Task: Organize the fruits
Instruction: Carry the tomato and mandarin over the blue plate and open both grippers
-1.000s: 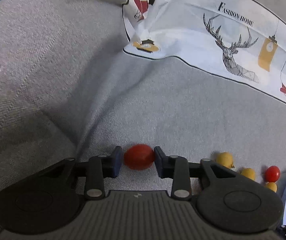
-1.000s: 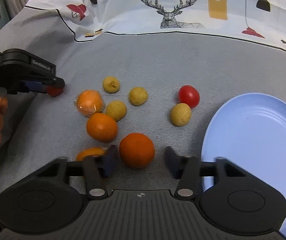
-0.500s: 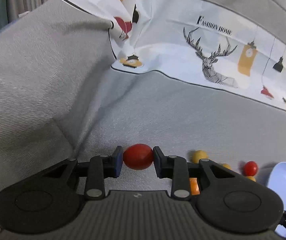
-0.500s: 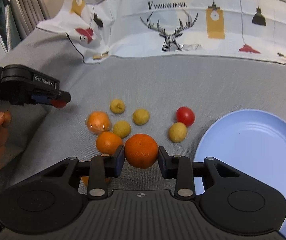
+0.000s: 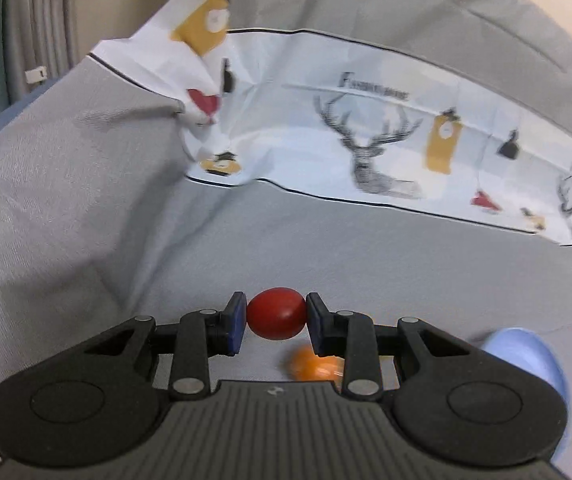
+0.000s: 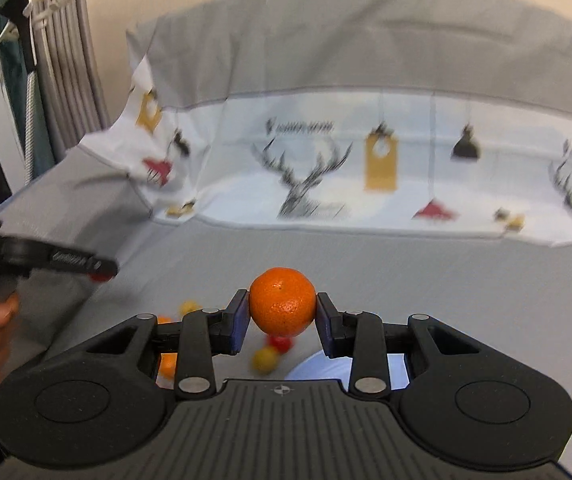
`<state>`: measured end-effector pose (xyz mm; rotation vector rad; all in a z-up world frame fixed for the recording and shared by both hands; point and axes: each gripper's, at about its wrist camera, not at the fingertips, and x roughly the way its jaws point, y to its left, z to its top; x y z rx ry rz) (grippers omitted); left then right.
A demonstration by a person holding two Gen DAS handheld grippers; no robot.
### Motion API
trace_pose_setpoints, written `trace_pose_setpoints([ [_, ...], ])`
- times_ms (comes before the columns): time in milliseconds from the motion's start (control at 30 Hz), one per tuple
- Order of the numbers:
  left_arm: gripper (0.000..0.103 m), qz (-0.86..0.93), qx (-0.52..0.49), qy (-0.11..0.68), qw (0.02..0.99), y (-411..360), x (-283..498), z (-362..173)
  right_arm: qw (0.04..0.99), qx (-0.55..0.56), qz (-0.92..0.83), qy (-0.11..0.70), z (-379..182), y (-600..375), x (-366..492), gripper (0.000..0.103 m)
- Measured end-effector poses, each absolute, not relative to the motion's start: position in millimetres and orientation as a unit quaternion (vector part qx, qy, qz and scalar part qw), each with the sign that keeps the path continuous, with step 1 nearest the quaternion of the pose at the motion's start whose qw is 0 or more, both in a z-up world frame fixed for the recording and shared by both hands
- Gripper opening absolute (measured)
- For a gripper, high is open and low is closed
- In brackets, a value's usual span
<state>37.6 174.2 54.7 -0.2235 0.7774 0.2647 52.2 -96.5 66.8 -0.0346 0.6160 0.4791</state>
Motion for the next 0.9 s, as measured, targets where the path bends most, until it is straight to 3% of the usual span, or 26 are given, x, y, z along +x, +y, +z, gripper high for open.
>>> trace_pose_setpoints([
  [167, 0.035, 0.054, -0.075, 0.387, 0.917, 117, 34, 55, 0.933, 0.003, 0.182, 0.311, 45, -133, 63, 0.037],
  [300, 0.035, -0.032, -0.014, 0.441, 0.897, 66, 46, 35, 0.908, 0.01, 0.116, 0.402, 8, -150, 73, 0.036],
  [600, 0.035, -0.114, -0.017, 0.503, 0.857, 17, 67, 9, 0.895, 0.024, 0.066, 0.441, 4, -171, 89, 0.036],
  [900, 0.035, -0.141, 0.011, 0.492, 0.859, -18, 69, 4, 0.893, 0.01, 0.082, 0.443, 11, -164, 83, 0.036],
])
